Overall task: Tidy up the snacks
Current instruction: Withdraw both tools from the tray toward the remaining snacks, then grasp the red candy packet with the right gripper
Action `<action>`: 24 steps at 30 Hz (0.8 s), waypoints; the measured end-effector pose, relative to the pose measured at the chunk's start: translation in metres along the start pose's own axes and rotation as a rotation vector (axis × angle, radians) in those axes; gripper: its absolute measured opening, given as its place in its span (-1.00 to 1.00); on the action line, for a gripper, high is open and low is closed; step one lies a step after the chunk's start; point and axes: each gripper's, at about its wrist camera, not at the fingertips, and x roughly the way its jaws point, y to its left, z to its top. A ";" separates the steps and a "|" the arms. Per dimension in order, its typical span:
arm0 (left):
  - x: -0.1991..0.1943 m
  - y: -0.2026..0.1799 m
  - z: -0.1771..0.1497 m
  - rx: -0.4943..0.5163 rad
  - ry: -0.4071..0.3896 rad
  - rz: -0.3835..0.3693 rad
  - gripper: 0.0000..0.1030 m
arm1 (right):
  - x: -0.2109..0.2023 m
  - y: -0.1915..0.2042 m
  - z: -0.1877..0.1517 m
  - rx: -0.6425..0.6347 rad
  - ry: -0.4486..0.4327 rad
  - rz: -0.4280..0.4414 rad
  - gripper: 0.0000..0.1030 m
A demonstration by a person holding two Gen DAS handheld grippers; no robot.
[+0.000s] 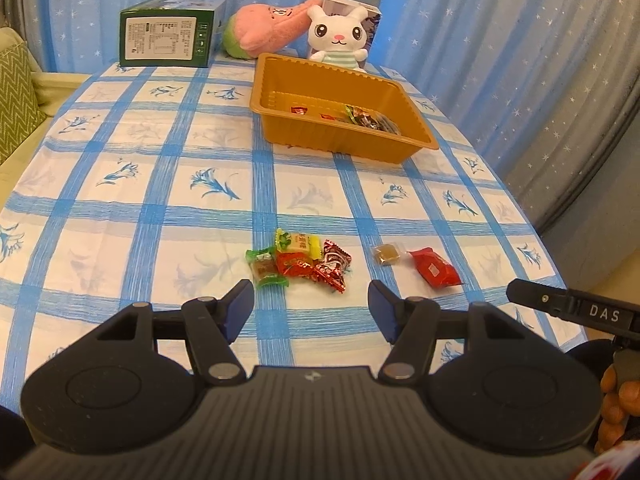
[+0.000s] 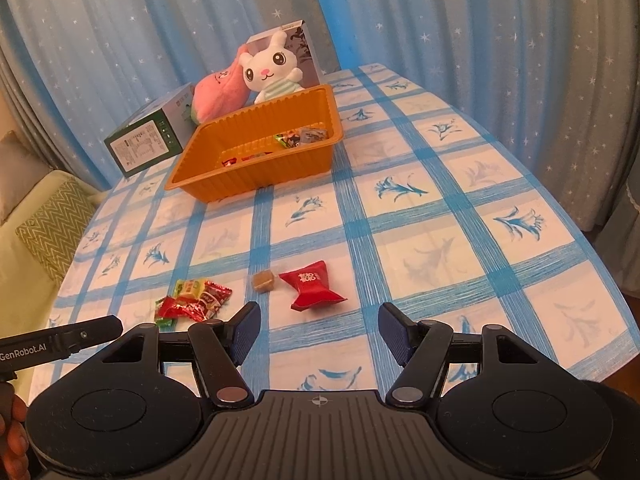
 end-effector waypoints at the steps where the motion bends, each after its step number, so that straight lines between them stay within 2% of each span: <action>1: 0.002 -0.001 0.000 0.002 0.001 -0.002 0.16 | 0.002 0.000 0.001 0.001 0.002 0.000 0.27; 22: 0.051 -0.010 0.011 0.079 0.049 -0.019 0.01 | 0.070 -0.006 0.027 -0.072 0.083 0.022 0.26; 24: 0.056 -0.010 0.012 0.087 0.054 -0.022 -0.04 | 0.078 -0.006 0.030 -0.076 0.094 0.033 0.13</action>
